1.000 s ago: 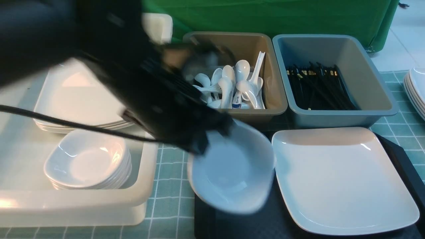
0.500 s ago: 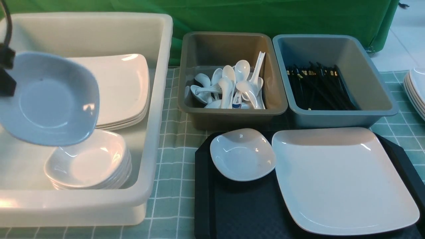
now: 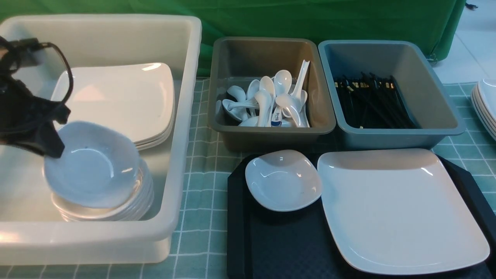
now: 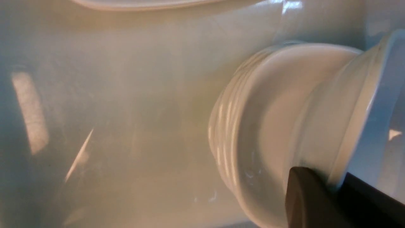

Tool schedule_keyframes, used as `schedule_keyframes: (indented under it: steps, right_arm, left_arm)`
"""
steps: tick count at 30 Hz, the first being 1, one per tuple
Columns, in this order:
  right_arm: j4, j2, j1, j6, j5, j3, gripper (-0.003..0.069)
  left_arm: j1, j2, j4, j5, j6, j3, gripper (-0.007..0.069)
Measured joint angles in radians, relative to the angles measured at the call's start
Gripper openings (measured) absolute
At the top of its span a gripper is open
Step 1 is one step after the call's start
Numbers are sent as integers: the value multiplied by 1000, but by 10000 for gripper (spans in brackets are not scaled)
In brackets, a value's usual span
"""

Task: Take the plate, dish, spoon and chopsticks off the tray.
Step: Use the left arm to put the small plate into the large storage box on the left, then use the left arm to grab a small plate from the dinner plate

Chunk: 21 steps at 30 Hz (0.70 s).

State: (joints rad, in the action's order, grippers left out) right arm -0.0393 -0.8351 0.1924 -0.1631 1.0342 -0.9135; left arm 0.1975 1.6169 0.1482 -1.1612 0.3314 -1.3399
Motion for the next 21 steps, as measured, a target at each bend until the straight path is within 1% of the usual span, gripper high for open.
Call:
schedule_keyframes:
  steps: [2, 3, 4, 5, 7, 8, 9, 11, 12, 14, 15, 17, 18, 19, 20, 21]
  right_arm:
    - [-7, 0, 1, -11, 5, 0, 66]
    - [-13, 0, 1, -13, 5, 0, 67]
    - [-21, 0, 3, -14, 7, 0, 69]
    - [-23, 0, 3, -14, 7, 0, 71]
    - [-31, 0, 5, -16, 7, 0, 75]
    - [-32, 0, 5, -16, 7, 0, 76]
    - [-32, 0, 5, -16, 7, 0, 76]
    - [-32, 0, 5, -16, 8, 0, 83]
    - [-33, 0, 5, -16, 8, 0, 84]
    - [-33, 0, 5, -16, 9, 0, 87]
    - [-33, -1, 5, -16, 9, 0, 87]
    - [-33, -1, 5, -16, 11, 0, 88]
    - [-33, -1, 5, -16, 11, 0, 88]
    - [-33, -1, 6, -16, 11, 0, 90]
    - [-33, -1, 6, -16, 11, 0, 90]
    - [-33, -1, 6, -16, 11, 0, 90]
  left_arm:
    - [0, 1, -25, 0, -10, 0, 91]
    - [0, 1, -31, 0, -12, 0, 126]
    - [0, 1, -34, 3, -17, 0, 185]
    - [0, 1, -34, 3, -18, 0, 195]
    - [0, 1, -26, 4, -20, -5, 328]
    - [0, 1, -18, -7, -20, -15, 371]
    - [0, 1, -16, -9, -20, -17, 379]
    - [-14, -6, 6, -41, -21, -65, 442]
    - [-32, -14, 6, -42, -26, -85, 447]
    - [-89, -36, 1, -42, -29, -111, 429]
    - [-98, -42, -2, -42, -32, -115, 425]
    - [-238, -79, -38, -42, -55, -134, 351]
    - [-289, -90, -49, -43, -87, -137, 323]
    - [-379, -97, -61, -32, -140, -141, 269]
    - [-404, -97, -62, -20, -156, -141, 258]
    - [-480, -94, -67, 8, -200, -141, 230]
